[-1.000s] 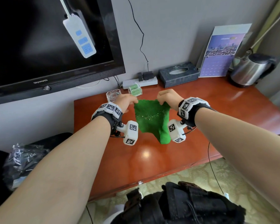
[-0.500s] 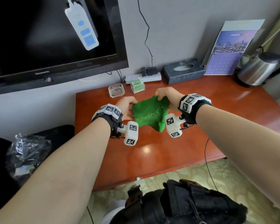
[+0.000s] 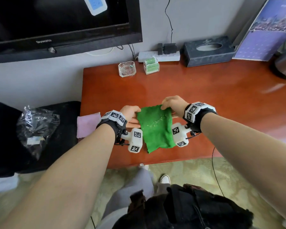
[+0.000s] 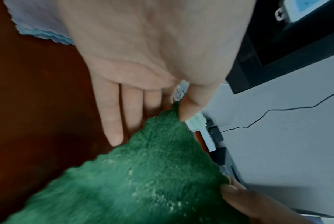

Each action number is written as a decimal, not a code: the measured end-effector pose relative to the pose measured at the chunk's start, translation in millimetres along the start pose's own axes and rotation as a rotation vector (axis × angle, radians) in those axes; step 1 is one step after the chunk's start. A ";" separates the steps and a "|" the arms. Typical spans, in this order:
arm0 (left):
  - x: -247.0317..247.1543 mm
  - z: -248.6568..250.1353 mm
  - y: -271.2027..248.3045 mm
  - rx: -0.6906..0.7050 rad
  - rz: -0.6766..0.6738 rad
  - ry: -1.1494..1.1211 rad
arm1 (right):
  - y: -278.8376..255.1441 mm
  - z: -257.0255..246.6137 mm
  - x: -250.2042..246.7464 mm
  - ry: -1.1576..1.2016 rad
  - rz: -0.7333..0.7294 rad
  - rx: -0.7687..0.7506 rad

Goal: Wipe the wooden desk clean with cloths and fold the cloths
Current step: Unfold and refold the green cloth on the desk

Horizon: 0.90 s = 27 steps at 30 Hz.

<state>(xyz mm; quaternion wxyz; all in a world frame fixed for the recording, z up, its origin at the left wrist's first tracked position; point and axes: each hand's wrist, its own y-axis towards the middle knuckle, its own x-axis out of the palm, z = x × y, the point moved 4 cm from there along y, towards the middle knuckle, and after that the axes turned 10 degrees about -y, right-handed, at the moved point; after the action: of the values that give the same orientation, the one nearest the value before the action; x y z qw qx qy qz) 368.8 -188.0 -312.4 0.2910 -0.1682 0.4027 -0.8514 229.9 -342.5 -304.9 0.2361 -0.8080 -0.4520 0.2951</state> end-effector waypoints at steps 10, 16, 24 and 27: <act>-29.3 44.9 83.2 0.198 0.109 0.260 | 70.1 -28.1 -28.2 -0.557 0.225 -0.100; -30.8 65.9 102.1 0.226 0.099 0.316 | 92.6 -53.0 -41.3 -0.717 0.263 -0.164; -18.6 19.5 85.6 0.145 -0.039 0.459 | 60.3 -5.1 -29.4 -0.823 0.156 -0.125; -8.0 -21.7 80.2 0.081 -0.092 0.616 | 44.0 35.8 -10.4 -0.970 0.027 -0.086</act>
<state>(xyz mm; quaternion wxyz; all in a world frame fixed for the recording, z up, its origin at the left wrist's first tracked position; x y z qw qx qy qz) 392.6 -210.8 -389.0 0.1229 0.0912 0.4294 -0.8901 226.9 -368.6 -356.3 -0.0391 -0.5921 -0.5110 0.6219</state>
